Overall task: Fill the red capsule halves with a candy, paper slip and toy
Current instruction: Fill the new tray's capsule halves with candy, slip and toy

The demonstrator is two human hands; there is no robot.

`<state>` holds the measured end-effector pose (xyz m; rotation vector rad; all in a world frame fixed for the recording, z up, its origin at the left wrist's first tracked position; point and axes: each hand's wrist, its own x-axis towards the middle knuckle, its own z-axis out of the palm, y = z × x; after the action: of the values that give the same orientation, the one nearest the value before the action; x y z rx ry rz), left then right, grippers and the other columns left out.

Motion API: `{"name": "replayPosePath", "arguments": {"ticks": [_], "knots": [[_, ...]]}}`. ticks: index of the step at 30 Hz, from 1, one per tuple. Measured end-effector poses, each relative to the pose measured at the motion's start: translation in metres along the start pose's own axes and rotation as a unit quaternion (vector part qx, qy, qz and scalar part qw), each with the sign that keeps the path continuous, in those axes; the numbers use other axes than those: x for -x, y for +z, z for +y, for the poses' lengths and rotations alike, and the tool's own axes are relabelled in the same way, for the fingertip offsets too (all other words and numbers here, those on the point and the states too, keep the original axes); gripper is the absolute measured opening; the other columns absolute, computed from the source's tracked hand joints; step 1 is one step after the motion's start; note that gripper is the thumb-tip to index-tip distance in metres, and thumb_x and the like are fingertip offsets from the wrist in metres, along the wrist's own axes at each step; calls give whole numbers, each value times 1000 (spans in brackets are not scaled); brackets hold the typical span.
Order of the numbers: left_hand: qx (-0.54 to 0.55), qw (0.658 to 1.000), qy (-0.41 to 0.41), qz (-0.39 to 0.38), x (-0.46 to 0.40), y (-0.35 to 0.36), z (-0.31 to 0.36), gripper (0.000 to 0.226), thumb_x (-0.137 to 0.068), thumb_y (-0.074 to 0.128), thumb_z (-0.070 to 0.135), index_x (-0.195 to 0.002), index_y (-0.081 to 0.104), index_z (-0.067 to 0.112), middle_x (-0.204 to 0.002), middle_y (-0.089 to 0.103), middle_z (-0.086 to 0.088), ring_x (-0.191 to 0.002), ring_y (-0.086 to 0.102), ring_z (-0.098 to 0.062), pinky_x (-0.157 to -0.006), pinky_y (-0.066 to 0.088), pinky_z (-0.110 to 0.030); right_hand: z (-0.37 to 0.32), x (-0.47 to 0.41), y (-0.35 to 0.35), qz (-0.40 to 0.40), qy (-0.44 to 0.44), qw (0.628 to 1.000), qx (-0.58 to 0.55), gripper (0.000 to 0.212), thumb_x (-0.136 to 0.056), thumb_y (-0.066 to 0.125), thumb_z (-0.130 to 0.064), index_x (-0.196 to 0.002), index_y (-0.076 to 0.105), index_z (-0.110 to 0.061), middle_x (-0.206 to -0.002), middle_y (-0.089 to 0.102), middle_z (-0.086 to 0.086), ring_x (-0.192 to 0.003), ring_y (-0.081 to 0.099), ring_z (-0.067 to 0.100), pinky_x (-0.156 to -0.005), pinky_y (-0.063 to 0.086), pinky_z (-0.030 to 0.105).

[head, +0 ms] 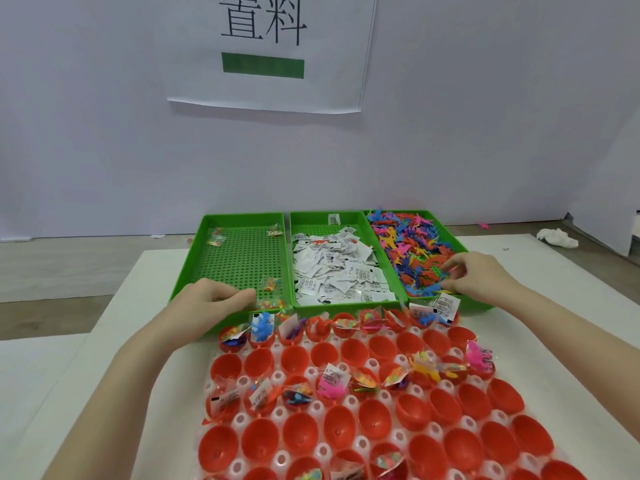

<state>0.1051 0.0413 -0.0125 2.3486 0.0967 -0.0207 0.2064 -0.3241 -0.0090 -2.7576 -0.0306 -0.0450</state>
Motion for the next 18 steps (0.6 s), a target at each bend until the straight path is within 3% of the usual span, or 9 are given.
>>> {"name": "replayPosePath", "arguments": {"ticks": [4, 7, 9, 11, 13, 15, 18], "knots": [[36, 999, 21, 25, 2, -2, 0, 13, -79, 71, 25, -66, 72, 26, -70, 70, 10, -75, 62, -10, -67, 44, -21, -2, 1, 0, 59, 13, 996, -60, 30, -75, 74, -9, -104, 66, -7, -79, 61, 3, -77, 56, 17, -71, 41, 26], [20, 996, 19, 88, 1, 0, 0, 12, -81, 69, 22, -69, 71, 19, -84, 66, 8, -85, 57, -12, -74, 39, -25, -4, 3, -2, 93, 7, 993, -75, 28, -76, 70, -2, -104, 66, -5, -81, 62, 5, -78, 56, 18, -73, 44, 28], [45, 989, 29, 135, 2, 1, 1, 14, -83, 66, 21, -69, 68, 19, -87, 63, 9, -84, 55, -9, -77, 38, -26, -6, 4, -3, 102, -3, 992, -68, 30, -76, 69, 0, -106, 66, -4, -91, 64, 9, -82, 56, 19, -75, 44, 29], [81, 979, 34, 182, 4, 2, 4, 16, -87, 62, 23, -71, 65, 22, -80, 65, 8, -75, 55, -4, -66, 39, -23, -7, 3, -6, 119, -8, 991, -60, 34, -76, 69, 1, -109, 66, -3, -110, 62, 15, -90, 59, 26, -79, 44, 32], [114, 970, 35, 214, 3, 3, 4, 16, -89, 58, 22, -74, 61, 19, -74, 66, 3, -66, 59, -7, -64, 44, -25, -8, 4, -7, 126, -7, 991, -48, 36, -75, 72, -3, -111, 66, -4, -120, 57, 20, -99, 58, 31, -80, 42, 31], [153, 960, 32, 232, 2, 3, 5, 16, -91, 54, 19, -77, 57, 15, -72, 68, 1, -51, 58, -7, -62, 47, -27, -10, 6, -9, 125, 0, 990, -59, 36, -74, 74, -7, -109, 67, -2, -118, 61, 18, -103, 56, 29, -80, 39, 29], [158, 954, 30, 254, 0, 3, 4, 17, -93, 50, 15, -76, 52, 17, -68, 66, 2, -42, 49, -6, -48, 40, -18, -16, 9, -10, 150, 1, 983, -109, 22, -77, 73, -11, -97, 71, -1, -101, 68, 15, -85, 58, 20, -74, 39, 25]]}}
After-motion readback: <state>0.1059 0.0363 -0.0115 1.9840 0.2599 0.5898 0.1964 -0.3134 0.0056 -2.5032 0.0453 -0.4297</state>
